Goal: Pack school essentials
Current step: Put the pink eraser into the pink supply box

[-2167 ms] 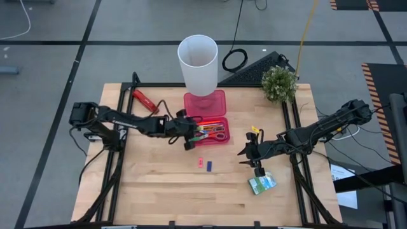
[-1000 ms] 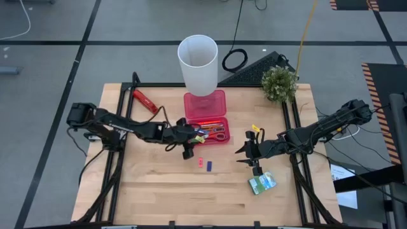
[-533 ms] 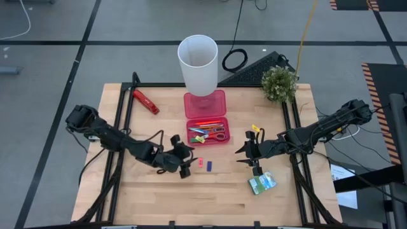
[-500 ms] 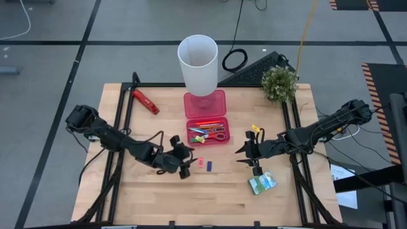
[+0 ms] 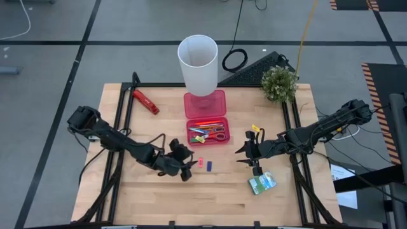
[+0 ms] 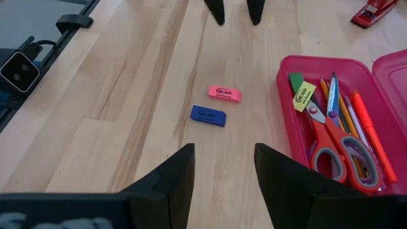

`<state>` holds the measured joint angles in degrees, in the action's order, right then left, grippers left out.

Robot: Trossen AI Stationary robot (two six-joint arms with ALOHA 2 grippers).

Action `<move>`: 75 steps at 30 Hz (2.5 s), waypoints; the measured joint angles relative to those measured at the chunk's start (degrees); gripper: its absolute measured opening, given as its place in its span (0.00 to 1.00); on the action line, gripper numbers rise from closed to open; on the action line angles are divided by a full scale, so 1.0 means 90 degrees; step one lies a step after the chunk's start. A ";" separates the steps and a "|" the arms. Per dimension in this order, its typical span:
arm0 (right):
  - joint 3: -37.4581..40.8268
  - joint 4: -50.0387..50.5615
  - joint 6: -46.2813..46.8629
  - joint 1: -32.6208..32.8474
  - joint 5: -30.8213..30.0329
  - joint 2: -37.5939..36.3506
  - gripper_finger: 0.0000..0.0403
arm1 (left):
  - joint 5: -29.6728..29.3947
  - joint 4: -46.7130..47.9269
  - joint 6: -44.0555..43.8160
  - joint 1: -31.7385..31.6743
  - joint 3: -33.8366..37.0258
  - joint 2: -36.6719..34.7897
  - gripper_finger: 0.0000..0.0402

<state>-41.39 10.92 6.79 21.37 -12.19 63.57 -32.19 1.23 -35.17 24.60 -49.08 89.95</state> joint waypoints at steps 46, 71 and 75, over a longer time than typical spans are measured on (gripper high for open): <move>0.0000 0.0045 -0.0002 0.0000 0.0024 0.0000 0.39 | 0.1789 0.3656 -0.3136 -0.0884 -0.3293 0.3099 0.53; 0.0001 0.0050 0.0000 0.0002 0.0027 -0.0001 0.39 | 0.1972 0.3334 -0.1004 -0.0882 -0.3275 0.3122 0.07; 0.0002 0.0056 0.0000 0.0001 0.0027 -0.0002 0.39 | 0.2214 0.3444 -0.0390 -0.0929 -0.3259 0.2729 0.04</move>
<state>-41.37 11.43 6.79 21.37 -11.94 63.55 -12.26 32.23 -38.68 16.24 -78.41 114.51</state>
